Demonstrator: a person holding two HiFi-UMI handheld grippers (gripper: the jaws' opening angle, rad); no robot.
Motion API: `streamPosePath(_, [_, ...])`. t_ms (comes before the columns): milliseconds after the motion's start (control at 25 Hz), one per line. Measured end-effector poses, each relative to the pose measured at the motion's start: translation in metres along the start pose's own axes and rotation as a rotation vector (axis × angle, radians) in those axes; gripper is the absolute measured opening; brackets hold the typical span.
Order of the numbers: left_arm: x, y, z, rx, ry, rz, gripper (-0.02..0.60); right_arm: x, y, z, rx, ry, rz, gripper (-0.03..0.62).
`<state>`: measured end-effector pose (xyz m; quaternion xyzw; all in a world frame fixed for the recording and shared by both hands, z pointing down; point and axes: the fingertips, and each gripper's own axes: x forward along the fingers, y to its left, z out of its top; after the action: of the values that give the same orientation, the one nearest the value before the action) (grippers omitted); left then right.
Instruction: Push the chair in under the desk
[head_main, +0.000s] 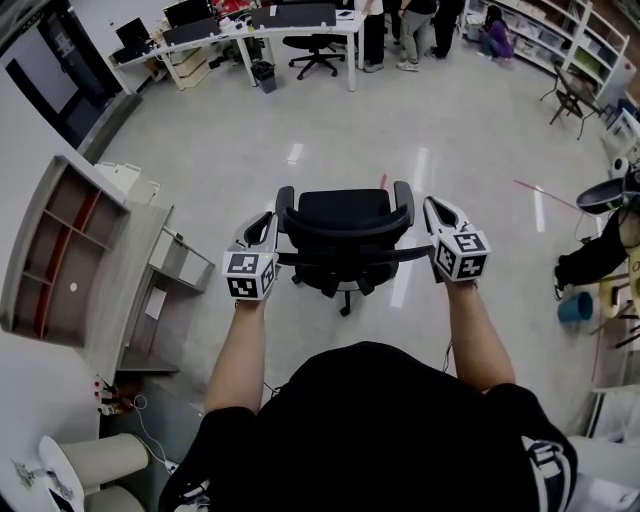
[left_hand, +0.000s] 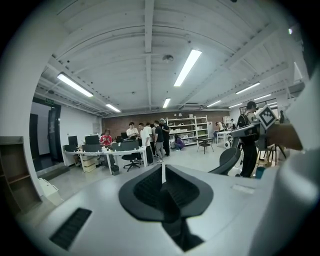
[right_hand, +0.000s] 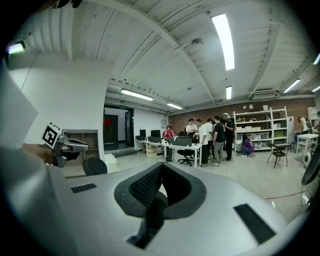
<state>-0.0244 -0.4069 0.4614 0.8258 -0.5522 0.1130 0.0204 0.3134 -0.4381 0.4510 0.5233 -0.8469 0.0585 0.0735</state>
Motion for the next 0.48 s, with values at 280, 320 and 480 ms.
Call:
streamPosePath(280, [-0.002,0.006,-0.003,-0.001,-0.006,-0.025,0.032,-0.004,0.011,0.001,-0.012,0.002,-0.018,-0.003])
streamPosePath(320, [-0.002,0.006,-0.003,0.0,-0.007,-0.029,0.032,-0.005,0.011,0.002,-0.013,0.002,-0.023,-0.003])
streamPosePath(480, [-0.002,0.007,-0.005,0.002,-0.004,-0.044,0.032,-0.008,0.012,0.003,-0.012,0.002,-0.039,-0.003])
